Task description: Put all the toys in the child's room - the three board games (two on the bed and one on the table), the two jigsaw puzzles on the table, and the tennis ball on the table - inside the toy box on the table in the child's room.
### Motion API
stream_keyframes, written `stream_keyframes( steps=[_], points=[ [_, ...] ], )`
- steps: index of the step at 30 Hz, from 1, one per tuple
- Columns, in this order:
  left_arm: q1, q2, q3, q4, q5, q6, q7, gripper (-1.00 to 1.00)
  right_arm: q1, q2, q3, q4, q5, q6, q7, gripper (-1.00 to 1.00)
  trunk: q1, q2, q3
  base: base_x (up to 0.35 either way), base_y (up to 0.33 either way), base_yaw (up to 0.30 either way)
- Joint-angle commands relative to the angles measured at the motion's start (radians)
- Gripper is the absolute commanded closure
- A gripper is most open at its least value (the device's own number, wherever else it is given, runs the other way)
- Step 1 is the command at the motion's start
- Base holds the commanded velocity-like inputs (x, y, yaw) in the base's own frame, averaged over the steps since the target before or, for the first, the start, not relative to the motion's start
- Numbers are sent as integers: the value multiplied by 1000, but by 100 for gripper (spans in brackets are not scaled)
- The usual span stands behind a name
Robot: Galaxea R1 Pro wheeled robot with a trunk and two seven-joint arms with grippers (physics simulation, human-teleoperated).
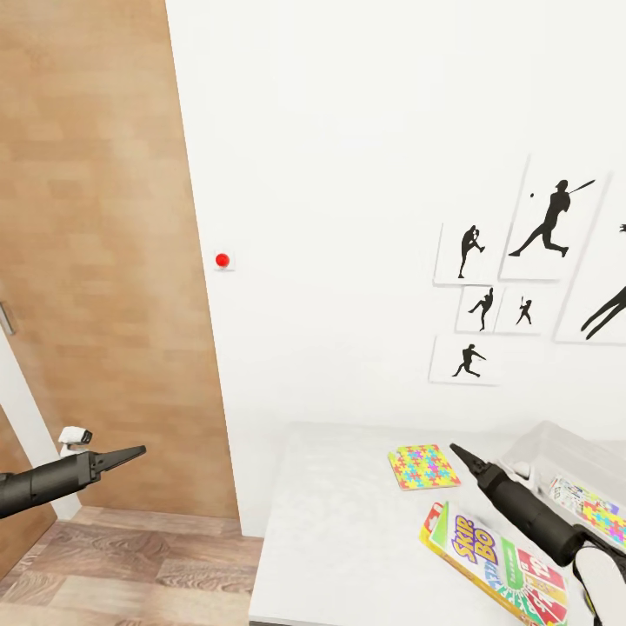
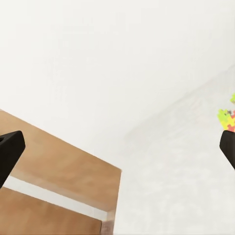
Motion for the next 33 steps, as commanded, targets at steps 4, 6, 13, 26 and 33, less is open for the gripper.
stream_keyframes(
  steps=[4, 6, 13, 26, 33],
  points=[
    [0, 1, 0, 0, -1, 11, -4, -100, -44, 0, 26, 22, -1, 24, -45, -100, 0, -1, 0, 0, 0, 0],
    [0, 1, 0, 0, -1, 11, -4, -100, -68, 0, 40, 35, 0, 34, -71, -100, 0, -1, 0, 0, 0, 0],
    [0, 1, 0, 0, -1, 11, -4, -100, -171, 0, 97, 91, 1, 73, -181, -100, 0, -1, 0, 0, 0, 0],
    [0, 1, 0, 0, -1, 11, -4, -100, -434, 0, 176, 290, 2, 216, -507, -100, 0, -1, 0, 0, 0, 0],
    [0, 2, 1, 0, -1, 11, -4, -100, -588, 2, 192, 434, 2, 274, -681, -100, 0, -1, 0, 0, 0, 0]
  ],
)
